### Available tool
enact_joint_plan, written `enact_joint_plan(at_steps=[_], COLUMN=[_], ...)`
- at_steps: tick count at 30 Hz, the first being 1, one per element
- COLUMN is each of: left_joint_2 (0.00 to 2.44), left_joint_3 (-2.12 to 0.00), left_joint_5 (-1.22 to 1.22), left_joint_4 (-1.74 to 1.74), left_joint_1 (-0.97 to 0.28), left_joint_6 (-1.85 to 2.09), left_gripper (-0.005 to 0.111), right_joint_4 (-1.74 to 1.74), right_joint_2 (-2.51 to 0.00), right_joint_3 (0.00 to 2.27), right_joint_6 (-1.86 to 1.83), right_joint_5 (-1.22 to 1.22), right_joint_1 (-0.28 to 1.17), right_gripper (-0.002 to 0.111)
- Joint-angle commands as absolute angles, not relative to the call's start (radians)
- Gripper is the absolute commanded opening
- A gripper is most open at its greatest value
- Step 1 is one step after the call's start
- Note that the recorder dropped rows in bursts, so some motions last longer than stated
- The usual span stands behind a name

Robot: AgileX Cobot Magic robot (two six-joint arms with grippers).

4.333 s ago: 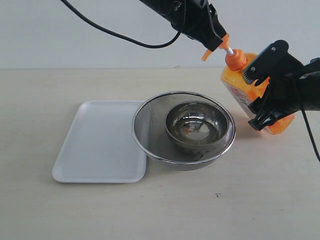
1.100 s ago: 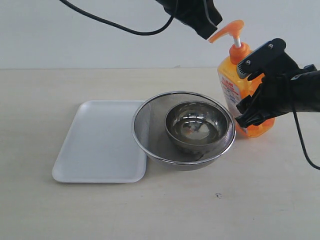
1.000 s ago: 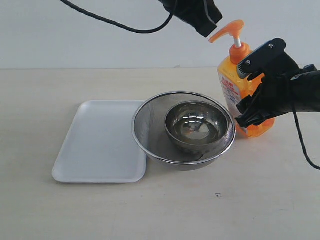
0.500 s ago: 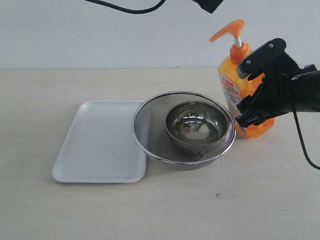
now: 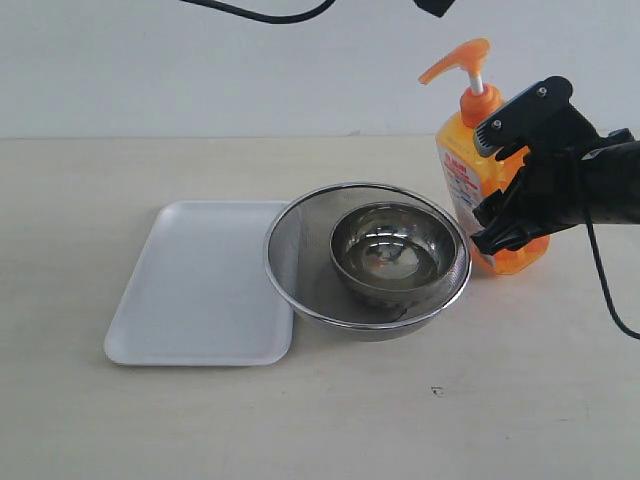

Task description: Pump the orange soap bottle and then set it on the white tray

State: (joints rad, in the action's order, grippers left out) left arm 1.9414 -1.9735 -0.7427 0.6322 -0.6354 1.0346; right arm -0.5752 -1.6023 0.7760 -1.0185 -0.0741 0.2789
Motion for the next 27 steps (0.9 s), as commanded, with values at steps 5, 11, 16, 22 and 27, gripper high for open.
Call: enact_joint_plan(at_steps=[5,11,16,22,27], left_joint_2=[1.961,1.974,1.978,1.978,1.978], left_joint_3=[-1.978,-1.978,-1.978,-1.978,-1.978], left_joint_5=[-0.754,-0.765,-0.765,-0.755,-0.748], left_joint_4=[0.647,0.645,0.64,0.64,0.64], left_joint_1=[-0.639,-0.639,-0.639,-0.639,-0.639], left_joint_6=[1.011,0.999,0.999,0.999,0.999], left_gripper=[0.005,0.005,0.005,0.005,0.005], right_joint_4=[-0.57,-0.57,-0.57,-0.57,-0.57], right_joint_2=[-1.587,-1.587,-1.587,-1.587,-1.587], right_joint_3=[0.782,0.782,0.782,0.782,0.782], right_joint_6=[-1.026,-1.026,-1.026,-1.026,-1.026], right_joint_5=[-0.082,-0.082,-0.082,-0.082,-0.082], right_joint_1=[0.279,0.279,0.279,0.279,0.279], right_gripper=[0.0,0.0,0.0,0.0,0.0])
